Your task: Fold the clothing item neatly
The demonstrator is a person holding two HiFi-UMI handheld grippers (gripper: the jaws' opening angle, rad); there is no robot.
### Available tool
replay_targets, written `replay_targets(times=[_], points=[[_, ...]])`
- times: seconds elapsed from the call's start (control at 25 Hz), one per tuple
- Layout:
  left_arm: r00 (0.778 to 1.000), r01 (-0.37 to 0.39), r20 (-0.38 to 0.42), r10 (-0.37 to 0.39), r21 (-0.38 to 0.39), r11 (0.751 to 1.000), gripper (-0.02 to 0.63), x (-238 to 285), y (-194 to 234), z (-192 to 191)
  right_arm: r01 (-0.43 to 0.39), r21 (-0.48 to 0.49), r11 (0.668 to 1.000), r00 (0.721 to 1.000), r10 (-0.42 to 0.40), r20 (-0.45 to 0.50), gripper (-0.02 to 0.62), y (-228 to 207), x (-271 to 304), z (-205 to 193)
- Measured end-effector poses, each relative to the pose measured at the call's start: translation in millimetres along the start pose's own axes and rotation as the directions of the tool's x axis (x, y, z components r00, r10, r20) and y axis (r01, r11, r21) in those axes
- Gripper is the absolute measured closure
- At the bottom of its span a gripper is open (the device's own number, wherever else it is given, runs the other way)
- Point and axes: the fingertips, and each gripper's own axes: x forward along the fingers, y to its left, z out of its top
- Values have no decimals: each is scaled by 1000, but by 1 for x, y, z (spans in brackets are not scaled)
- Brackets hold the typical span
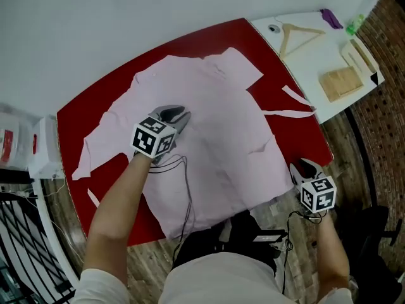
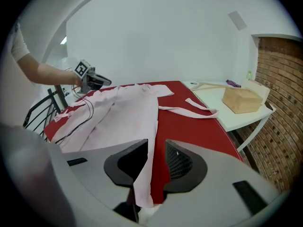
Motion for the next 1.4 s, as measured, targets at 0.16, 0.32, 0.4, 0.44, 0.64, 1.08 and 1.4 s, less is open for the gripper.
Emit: replay_targets(times=[0.16,0.32,0.4,0.44,0.64,1.08,1.4], points=[[1000,-11,25,12,-68,998,532,-21,0,-25,14,-16,1000,1000,-15,-7,500,3,11,19],[998,-21,54,29,-134,991,532,-41,0,-48,28,-58,998,999,-29,-23,500,8,19,33],[997,-25,71,37,-160,987,532,-50,1,-56,33,-72,997,999,-35,-23,500,9,26,44],[996,-28,78,41,-171,985,532,-54,1,-59,36,-75,997,999,-38,-22,500,8,29,51],[994,-45,87,68,-236,971,532,-69,0,-78,43,-50,998,999,-45,-24,500,-2,52,82],[984,-97,109,143,-347,933,532,-61,-14,-79,5,2,1000,1000,-5,-28,497,-46,147,158],[985,-115,107,138,-197,974,532,3,-35,-24,-37,-60,998,996,32,-78,495,-77,220,195]])
